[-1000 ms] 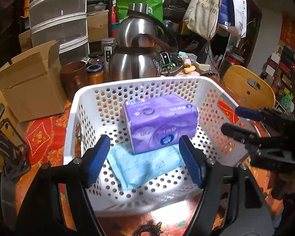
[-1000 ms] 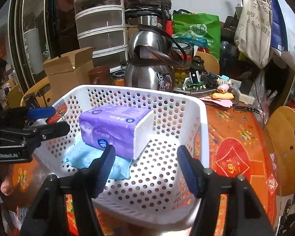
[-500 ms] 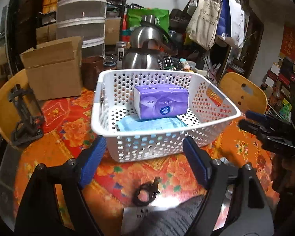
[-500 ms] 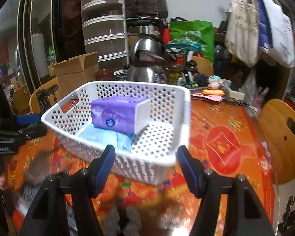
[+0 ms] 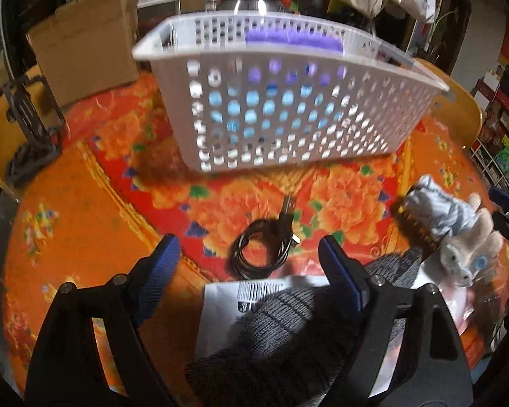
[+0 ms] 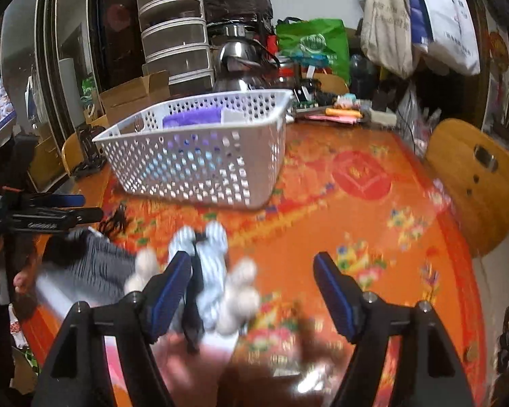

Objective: Organize soft objects
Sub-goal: 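Grasp the black cable with the left gripper while the right grasps the white plush toy, then drop the cable from the left gripper into the basket while the right drops the plush toy in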

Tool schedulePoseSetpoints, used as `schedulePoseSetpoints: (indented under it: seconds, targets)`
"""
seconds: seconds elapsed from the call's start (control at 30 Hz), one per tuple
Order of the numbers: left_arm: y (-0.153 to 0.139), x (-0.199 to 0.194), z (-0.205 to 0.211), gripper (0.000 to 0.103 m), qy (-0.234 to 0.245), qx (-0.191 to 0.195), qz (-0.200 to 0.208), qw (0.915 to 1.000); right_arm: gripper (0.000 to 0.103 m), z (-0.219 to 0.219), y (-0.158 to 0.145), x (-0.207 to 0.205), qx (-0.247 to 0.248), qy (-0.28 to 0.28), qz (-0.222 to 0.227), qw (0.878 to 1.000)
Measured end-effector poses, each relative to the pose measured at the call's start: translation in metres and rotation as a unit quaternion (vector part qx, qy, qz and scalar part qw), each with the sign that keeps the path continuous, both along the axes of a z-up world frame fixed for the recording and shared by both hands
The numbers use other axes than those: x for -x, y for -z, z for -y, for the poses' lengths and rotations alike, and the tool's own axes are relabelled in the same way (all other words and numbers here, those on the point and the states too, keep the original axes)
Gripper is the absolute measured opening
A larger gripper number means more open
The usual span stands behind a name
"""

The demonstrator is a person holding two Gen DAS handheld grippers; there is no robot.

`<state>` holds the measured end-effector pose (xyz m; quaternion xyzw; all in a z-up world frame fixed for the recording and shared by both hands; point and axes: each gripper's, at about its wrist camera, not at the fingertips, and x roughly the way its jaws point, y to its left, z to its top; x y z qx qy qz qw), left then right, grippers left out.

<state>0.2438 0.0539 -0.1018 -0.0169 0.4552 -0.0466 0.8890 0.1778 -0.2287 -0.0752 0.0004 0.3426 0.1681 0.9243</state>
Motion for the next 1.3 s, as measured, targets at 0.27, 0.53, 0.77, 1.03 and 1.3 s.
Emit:
schedulePoseSetpoints:
  seconds: [0.27, 0.53, 0.77, 1.03, 1.3]
  targets:
    - [0.022, -0.008, 0.001, 0.072, -0.001, 0.001, -0.023, 0.9997, 0.063, 0.014, 0.022, 0.011, -0.032, -0.014, -0.031, 0.999]
    - [0.022, -0.012, 0.013, 0.039, 0.008, -0.019, -0.009, 0.9998, 0.049, 0.006, 0.032, 0.001, -0.045, -0.031, -0.056, 0.997]
    - [0.020, -0.004, 0.013, 0.037, 0.012, -0.014, 0.009, 0.9998, 0.022, 0.001, 0.037, -0.005, -0.050, -0.035, -0.064, 0.996]
    - [0.005, 0.013, 0.006, 0.036, 0.008, -0.016, 0.059, 0.9981, 0.011, -0.007, 0.030, 0.004, -0.034, -0.035, -0.038, 0.998]
    - [-0.019, 0.028, -0.007, 0.036, 0.004, 0.001, 0.103, 0.9946, 0.009, -0.009, 0.006, 0.016, -0.022, -0.021, 0.010, 0.999]
